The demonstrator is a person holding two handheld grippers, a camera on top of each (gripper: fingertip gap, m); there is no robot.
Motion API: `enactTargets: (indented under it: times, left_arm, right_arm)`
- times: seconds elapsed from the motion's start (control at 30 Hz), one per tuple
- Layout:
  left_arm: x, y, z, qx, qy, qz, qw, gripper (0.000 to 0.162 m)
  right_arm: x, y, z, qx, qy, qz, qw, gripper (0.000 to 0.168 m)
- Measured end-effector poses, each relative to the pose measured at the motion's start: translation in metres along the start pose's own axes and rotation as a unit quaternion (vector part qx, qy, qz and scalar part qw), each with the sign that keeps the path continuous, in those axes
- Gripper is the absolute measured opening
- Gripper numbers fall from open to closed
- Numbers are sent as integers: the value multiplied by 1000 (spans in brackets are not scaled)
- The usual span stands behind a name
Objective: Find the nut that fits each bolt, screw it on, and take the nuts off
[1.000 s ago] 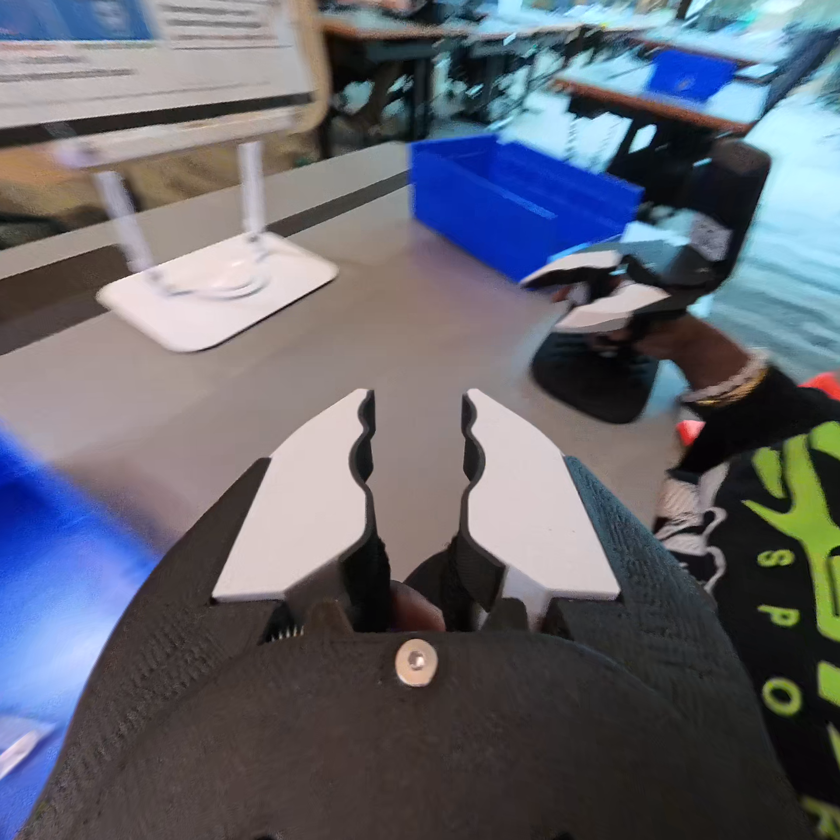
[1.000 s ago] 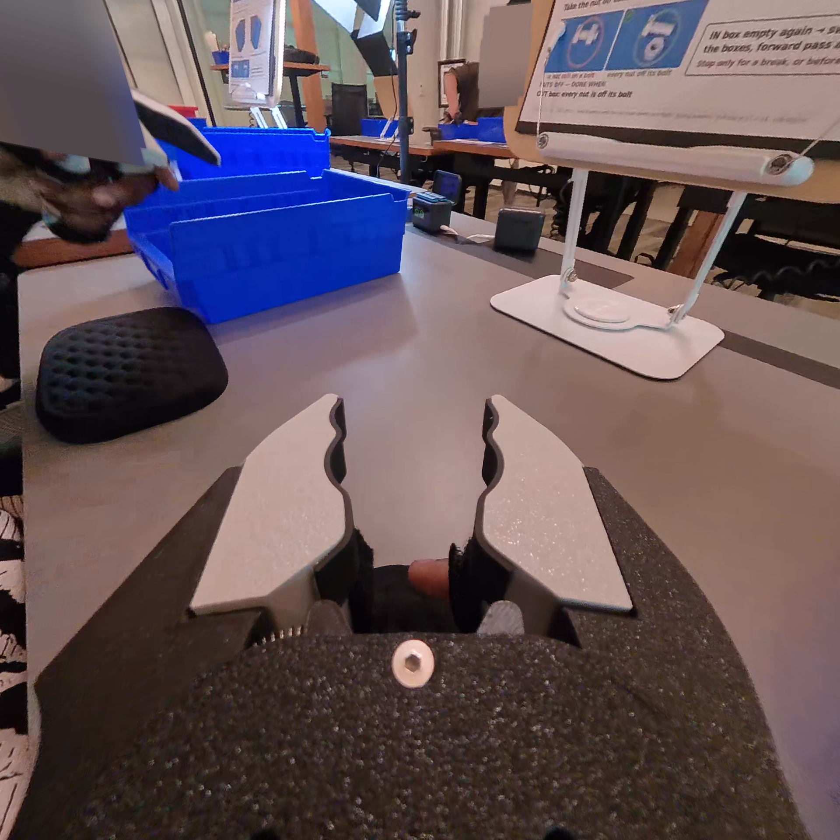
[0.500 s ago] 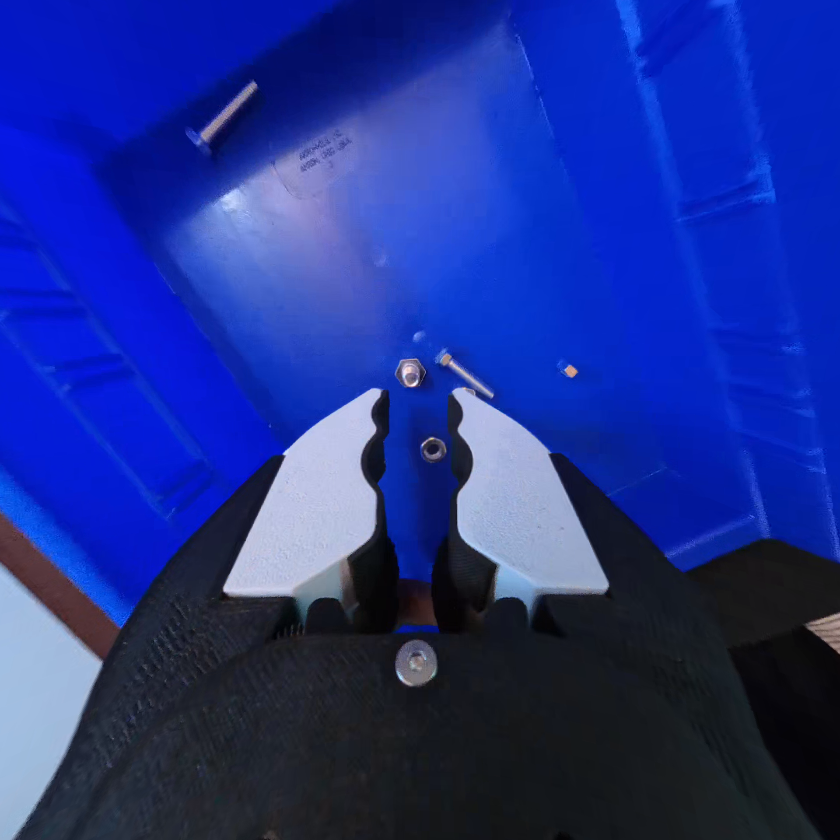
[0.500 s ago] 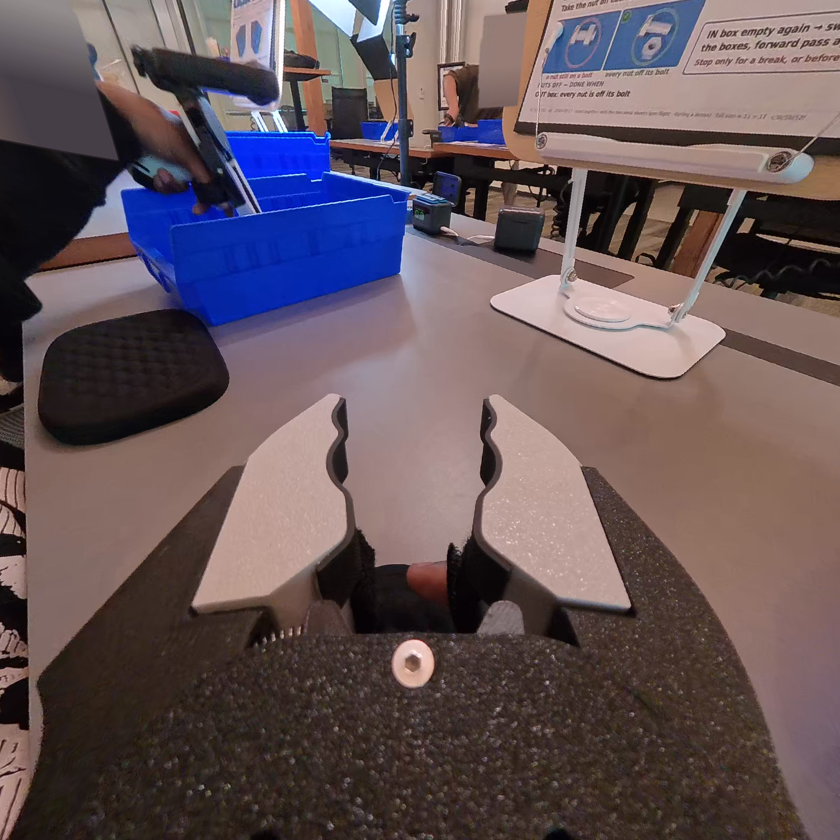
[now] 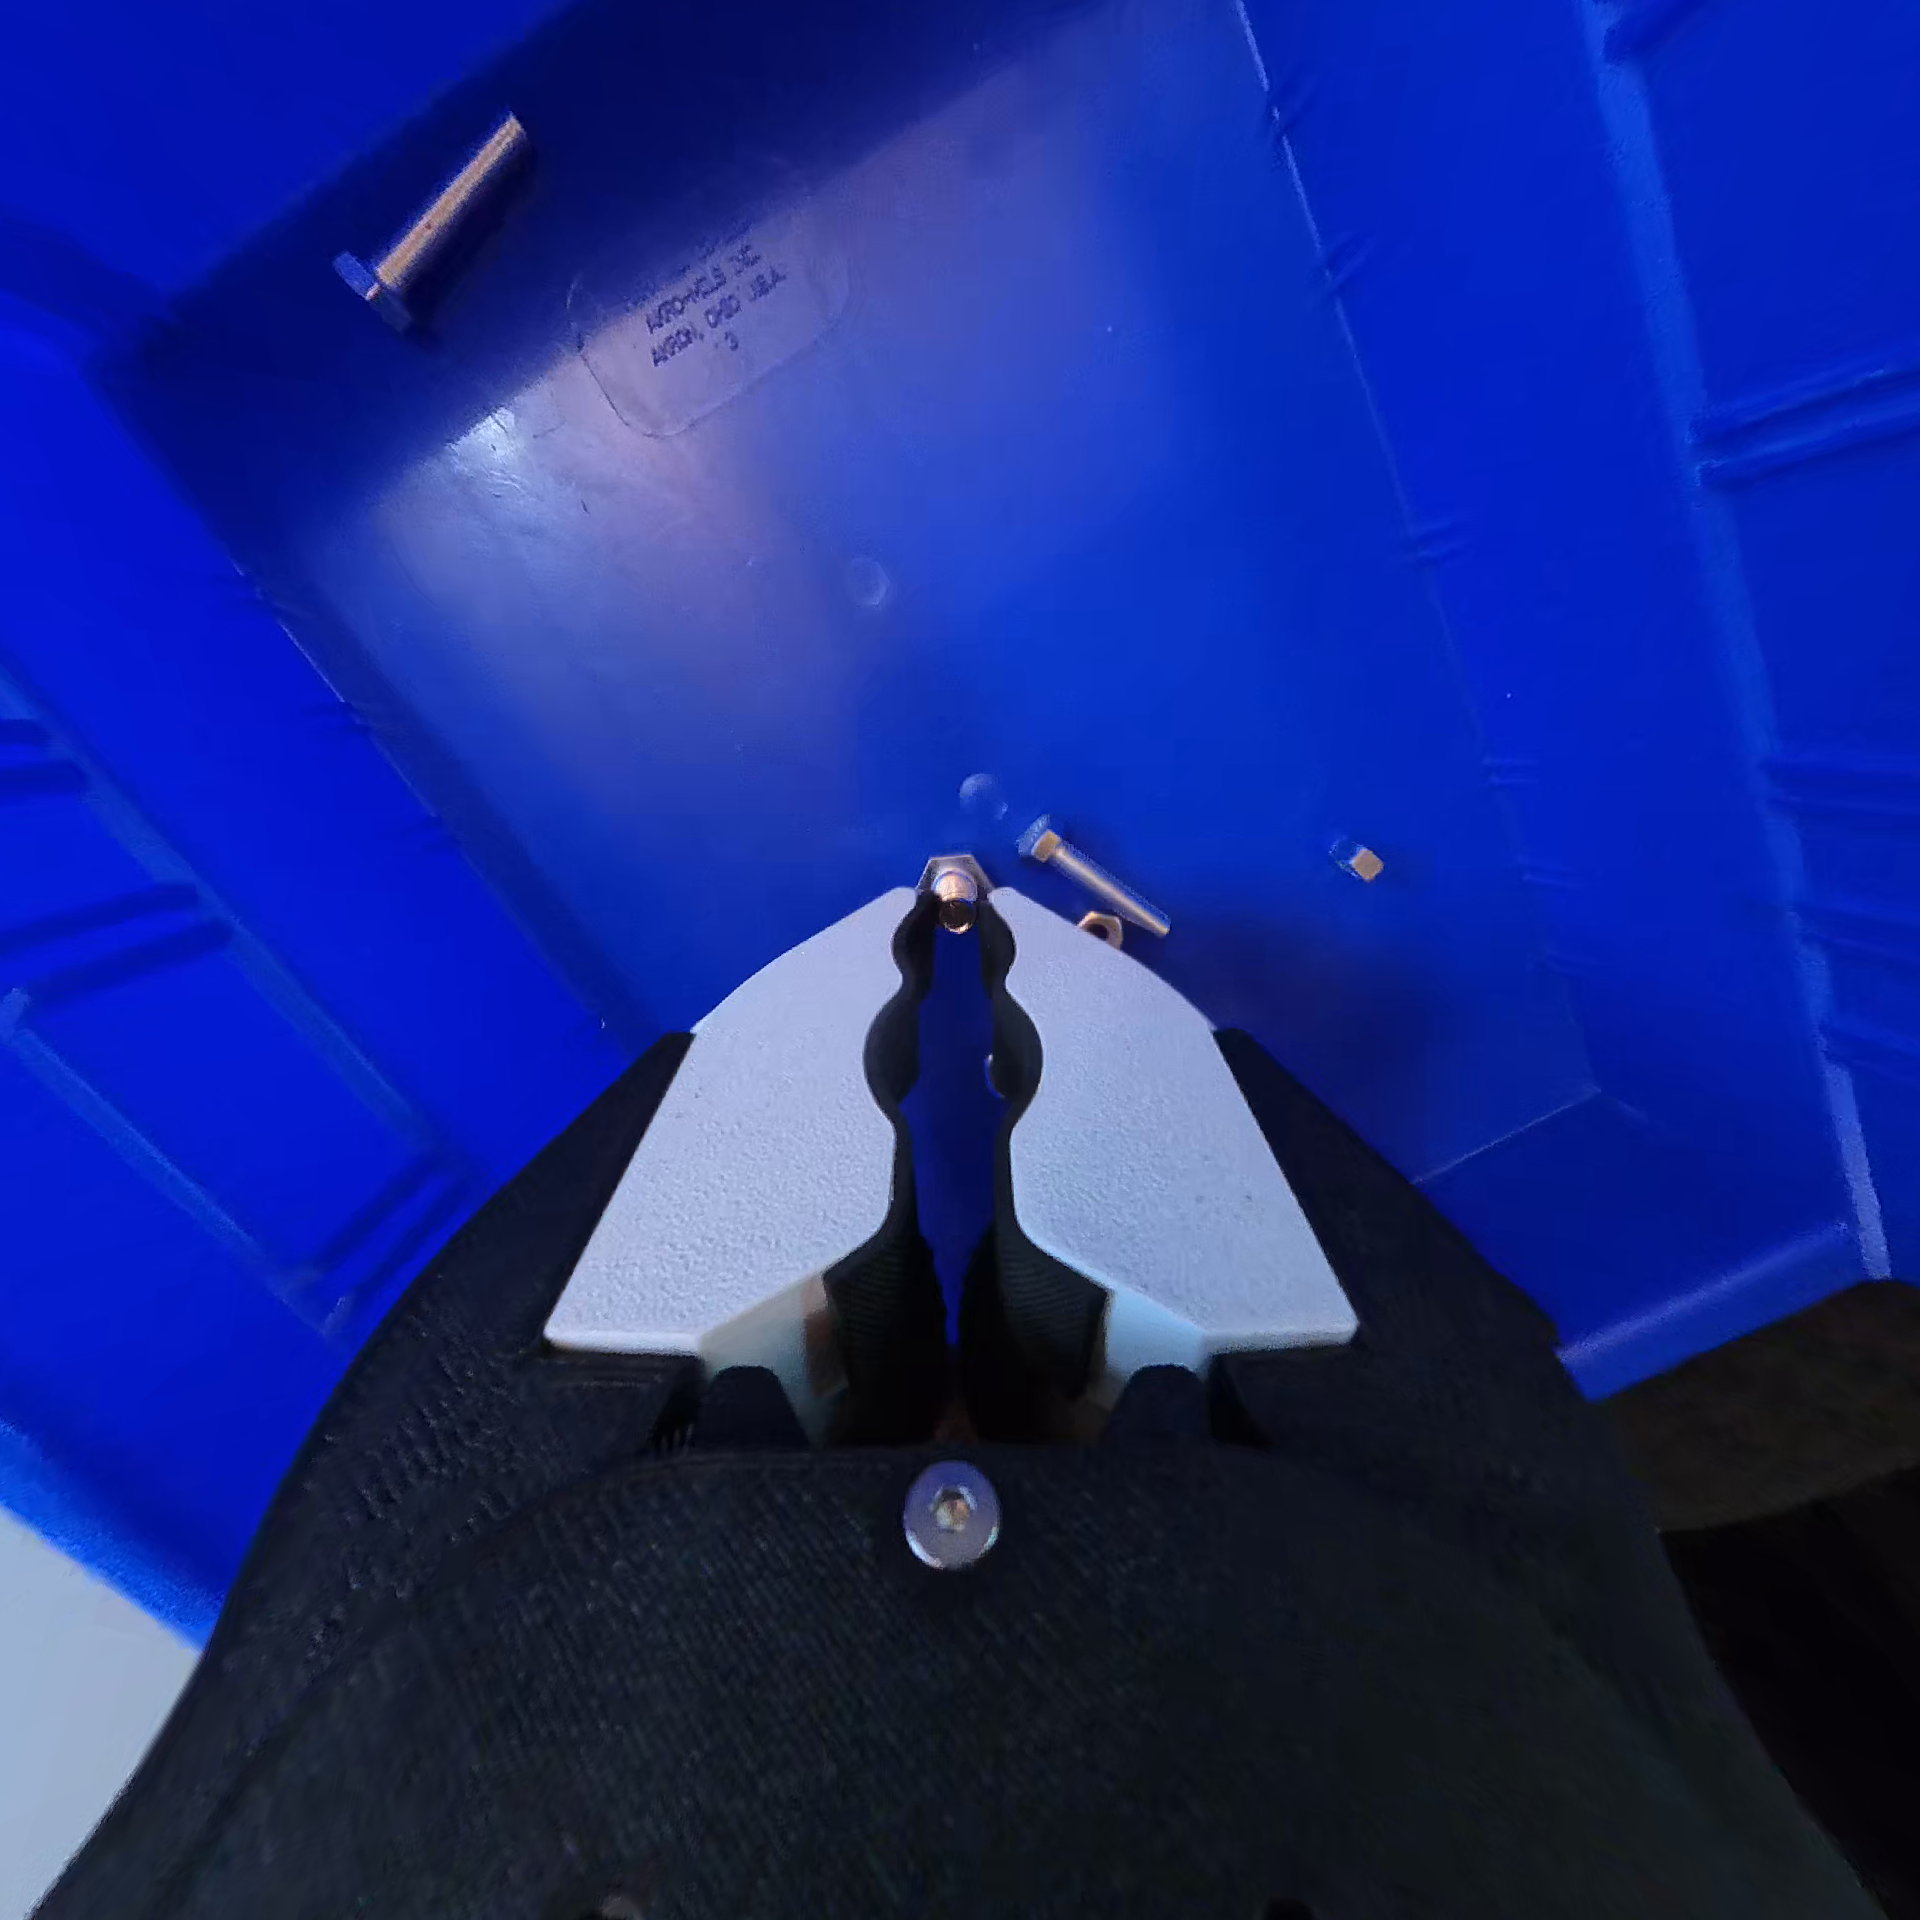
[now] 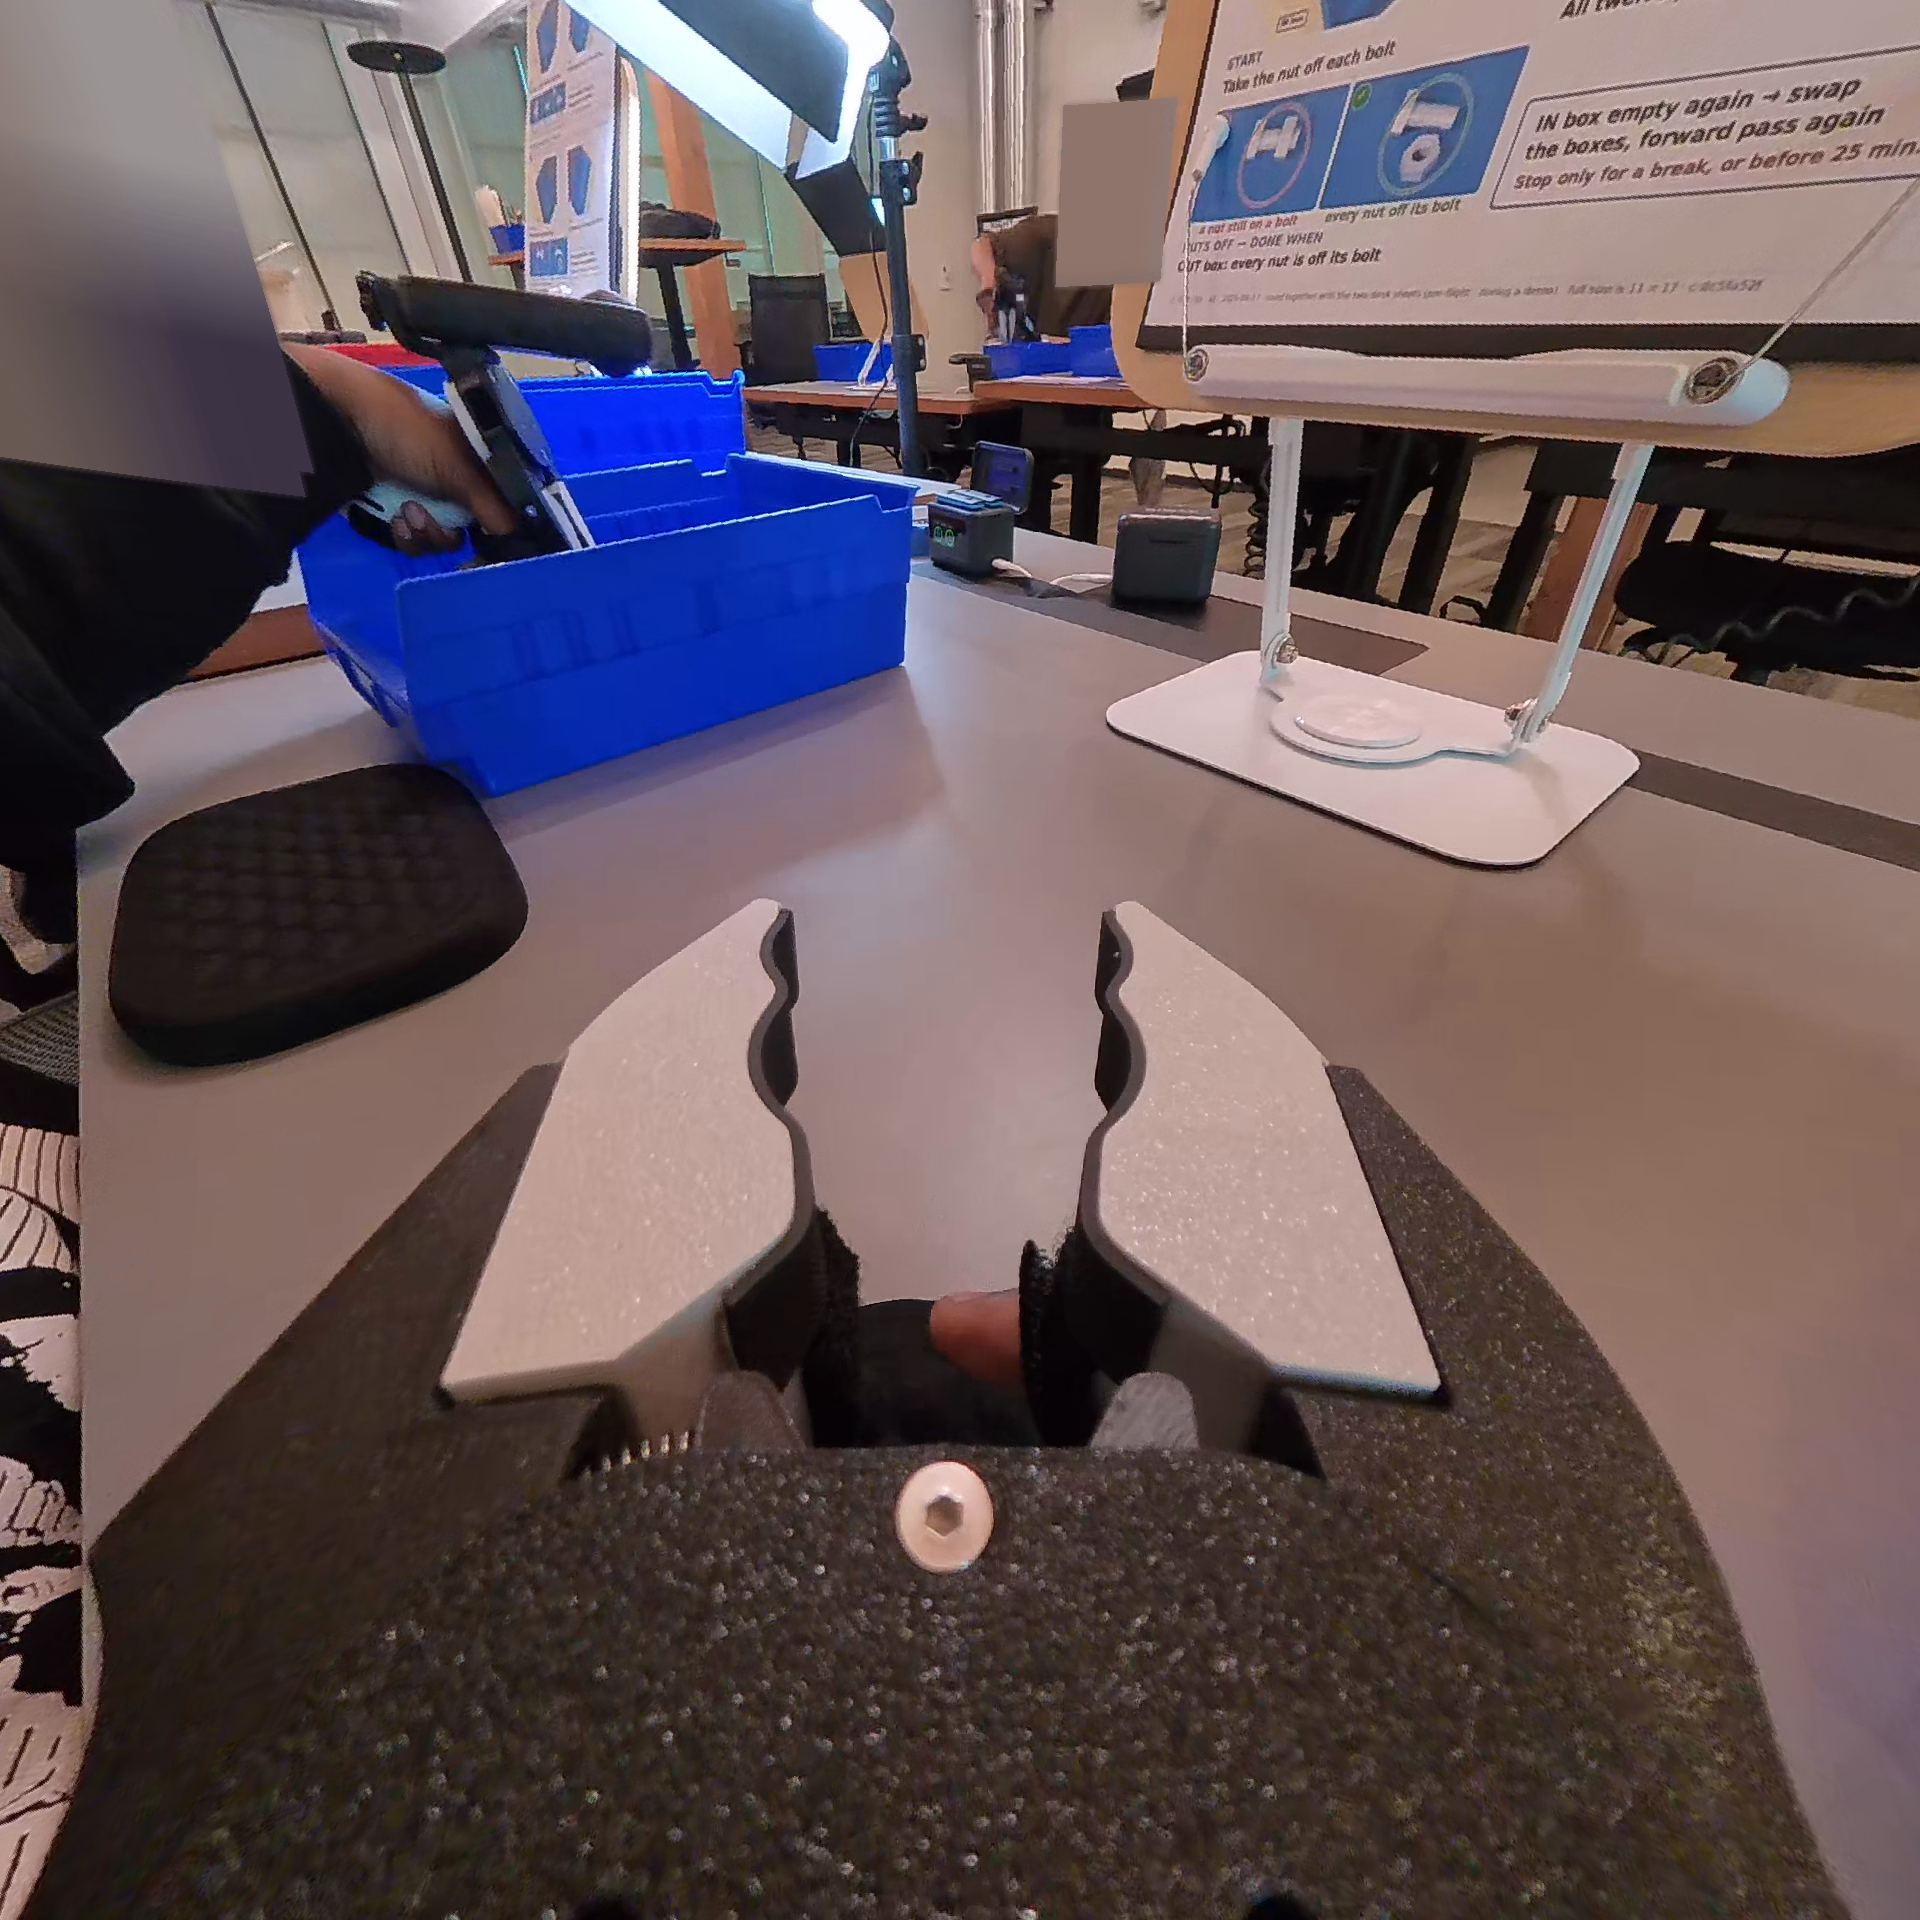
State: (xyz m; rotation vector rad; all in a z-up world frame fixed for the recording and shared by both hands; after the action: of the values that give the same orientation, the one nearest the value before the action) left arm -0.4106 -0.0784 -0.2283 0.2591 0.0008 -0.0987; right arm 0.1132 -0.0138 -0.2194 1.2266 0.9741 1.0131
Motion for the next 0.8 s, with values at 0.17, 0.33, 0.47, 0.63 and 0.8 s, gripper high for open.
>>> enactTargets:
  times: [0.17, 0.33, 0.47, 0.63, 0.8]
  left_arm:
    - [14, 6, 41, 56, 24, -33, 998, 8]
    - [72, 23, 91, 121, 5, -149, 981, 8]
    - [147, 34, 103, 148, -27, -276, 949, 8]
    - [236, 37, 59, 114, -80, -395, 908, 8]
    - [283, 28, 16, 72, -120, -437, 888, 8]
  right_arm:
    - [0, -1, -1, -6, 1, 0, 1000, 55]
    - [-1, -2, -3, -15, -1, 4, 1000, 55]
    - [-3, -3, -3, -19, 1, 12, 1000, 55]
    - [-7, -3, -2, -10, 29, 21, 999, 56]
    - [-7, -1, 2, 15, 36, 21, 999, 55]
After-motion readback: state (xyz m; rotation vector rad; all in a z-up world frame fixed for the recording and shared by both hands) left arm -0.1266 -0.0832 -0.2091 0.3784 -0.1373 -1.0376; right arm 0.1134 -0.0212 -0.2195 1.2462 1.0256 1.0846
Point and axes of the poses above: each gripper's, where its closed fingertips meet, z back along the fingers, y out of its top, x = y × z across the jaws, the point moved 8 cm from there along z, back along the fingers, and after that the axes turned 4 degrees about y, right-handed, at the moved point
